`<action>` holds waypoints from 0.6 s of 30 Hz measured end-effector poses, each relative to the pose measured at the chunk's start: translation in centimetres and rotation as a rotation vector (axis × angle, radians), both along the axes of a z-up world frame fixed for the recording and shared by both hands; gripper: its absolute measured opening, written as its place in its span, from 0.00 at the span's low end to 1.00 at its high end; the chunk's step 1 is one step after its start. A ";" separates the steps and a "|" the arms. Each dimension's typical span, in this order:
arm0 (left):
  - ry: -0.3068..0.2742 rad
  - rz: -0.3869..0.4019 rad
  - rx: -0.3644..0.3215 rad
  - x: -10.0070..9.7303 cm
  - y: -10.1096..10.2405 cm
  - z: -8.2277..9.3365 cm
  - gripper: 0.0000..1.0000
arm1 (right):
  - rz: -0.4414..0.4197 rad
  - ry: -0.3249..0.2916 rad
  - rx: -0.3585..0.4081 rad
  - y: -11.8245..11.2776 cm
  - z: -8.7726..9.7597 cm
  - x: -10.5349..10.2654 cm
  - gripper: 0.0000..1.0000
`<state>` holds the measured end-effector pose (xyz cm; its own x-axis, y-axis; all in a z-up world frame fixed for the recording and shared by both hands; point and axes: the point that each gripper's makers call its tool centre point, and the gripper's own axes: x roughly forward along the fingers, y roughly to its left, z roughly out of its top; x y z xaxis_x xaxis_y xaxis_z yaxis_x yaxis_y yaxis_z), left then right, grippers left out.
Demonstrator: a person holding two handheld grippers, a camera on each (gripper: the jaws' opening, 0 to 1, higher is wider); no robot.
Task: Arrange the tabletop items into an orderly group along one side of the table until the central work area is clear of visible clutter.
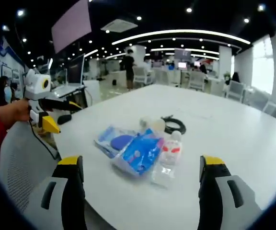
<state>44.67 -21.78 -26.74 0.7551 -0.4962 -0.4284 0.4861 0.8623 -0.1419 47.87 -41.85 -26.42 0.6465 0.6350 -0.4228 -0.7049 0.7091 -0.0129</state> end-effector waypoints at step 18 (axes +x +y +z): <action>0.007 -0.003 0.007 0.0 -0.1 -0.2 0.99 | 0.000 0.004 0.003 -0.1 -0.1 0.0 0.99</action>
